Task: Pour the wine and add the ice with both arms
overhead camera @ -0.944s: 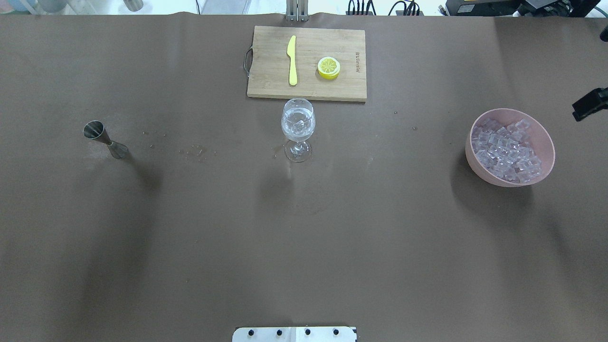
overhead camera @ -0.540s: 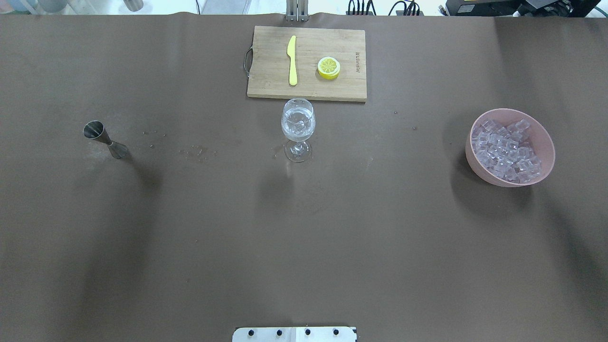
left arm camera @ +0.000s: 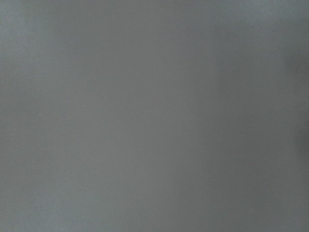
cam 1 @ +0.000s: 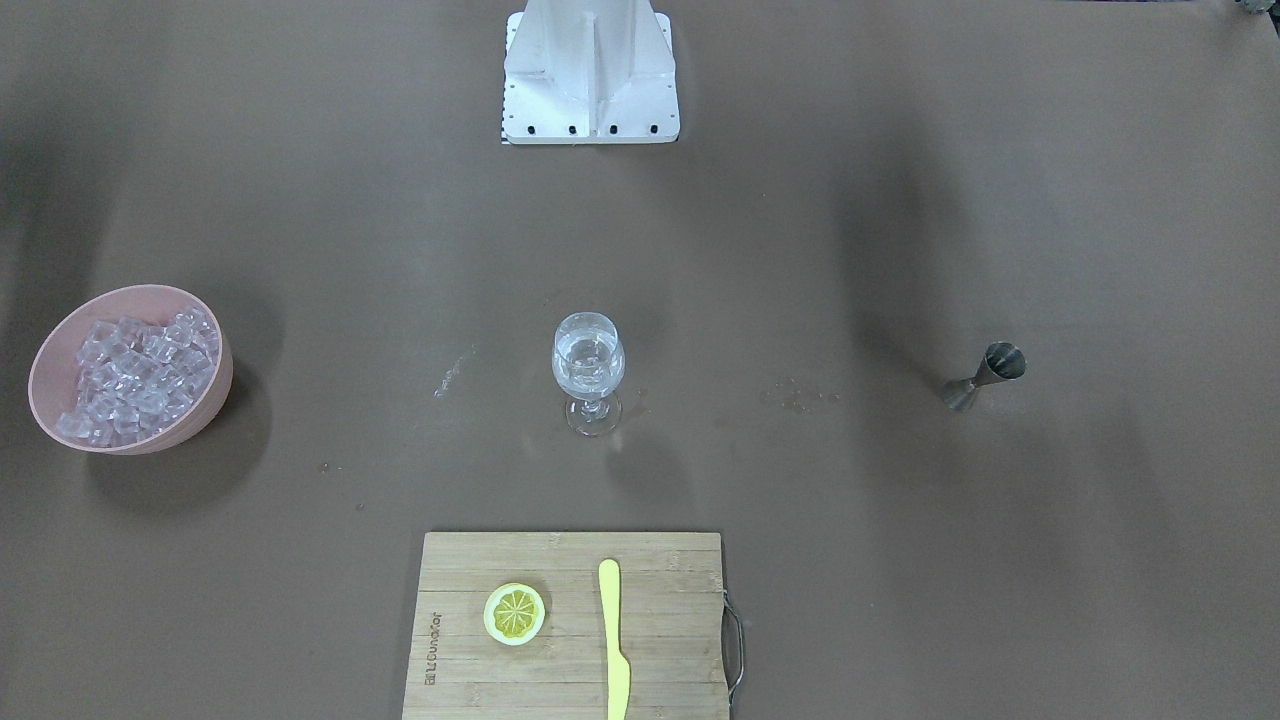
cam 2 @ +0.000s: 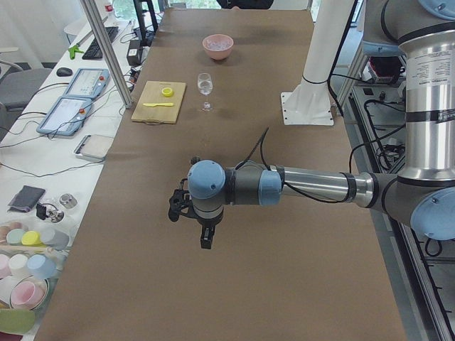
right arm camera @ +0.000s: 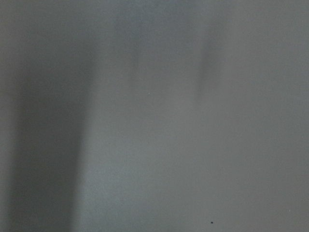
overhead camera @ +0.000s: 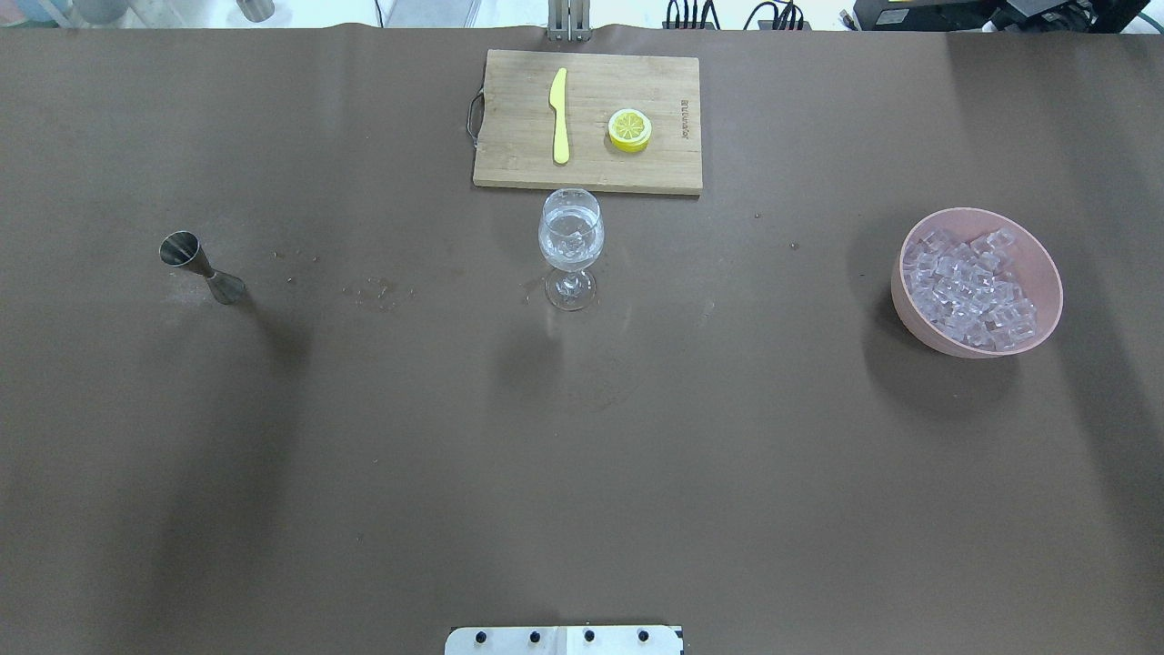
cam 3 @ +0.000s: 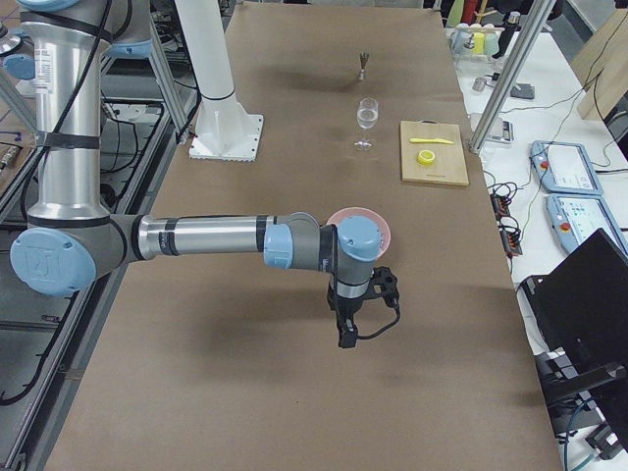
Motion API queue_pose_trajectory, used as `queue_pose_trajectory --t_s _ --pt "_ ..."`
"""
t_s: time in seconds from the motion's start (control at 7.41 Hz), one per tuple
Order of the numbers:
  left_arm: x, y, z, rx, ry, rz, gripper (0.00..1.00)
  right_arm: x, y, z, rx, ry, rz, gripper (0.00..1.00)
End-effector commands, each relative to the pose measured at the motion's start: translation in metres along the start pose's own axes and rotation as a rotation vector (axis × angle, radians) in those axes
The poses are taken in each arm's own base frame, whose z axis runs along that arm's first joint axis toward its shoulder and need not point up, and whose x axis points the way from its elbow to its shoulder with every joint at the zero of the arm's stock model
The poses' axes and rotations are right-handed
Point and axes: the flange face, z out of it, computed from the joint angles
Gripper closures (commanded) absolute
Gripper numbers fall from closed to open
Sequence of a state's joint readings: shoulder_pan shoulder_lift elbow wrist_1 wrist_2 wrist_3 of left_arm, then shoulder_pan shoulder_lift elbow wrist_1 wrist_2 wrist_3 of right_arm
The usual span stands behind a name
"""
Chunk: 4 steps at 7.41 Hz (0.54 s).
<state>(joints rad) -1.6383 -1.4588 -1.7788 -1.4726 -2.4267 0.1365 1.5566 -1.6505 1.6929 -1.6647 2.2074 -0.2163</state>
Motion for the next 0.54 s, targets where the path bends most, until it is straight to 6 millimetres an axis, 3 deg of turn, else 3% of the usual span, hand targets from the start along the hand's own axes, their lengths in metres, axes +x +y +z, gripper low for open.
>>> queue_pose_trajectory --t_s 0.0,0.4 --pt "0.0007 -0.0001 -0.0007 0.001 0.0 0.002 0.02 0.0163 0.0164 0.0123 -0.021 -0.014 0.031 0.0" --pt "-0.0004 0.0001 0.0003 -0.001 0.0 0.001 0.02 0.0176 0.0157 0.0147 -0.024 -0.023 0.041 0.0"
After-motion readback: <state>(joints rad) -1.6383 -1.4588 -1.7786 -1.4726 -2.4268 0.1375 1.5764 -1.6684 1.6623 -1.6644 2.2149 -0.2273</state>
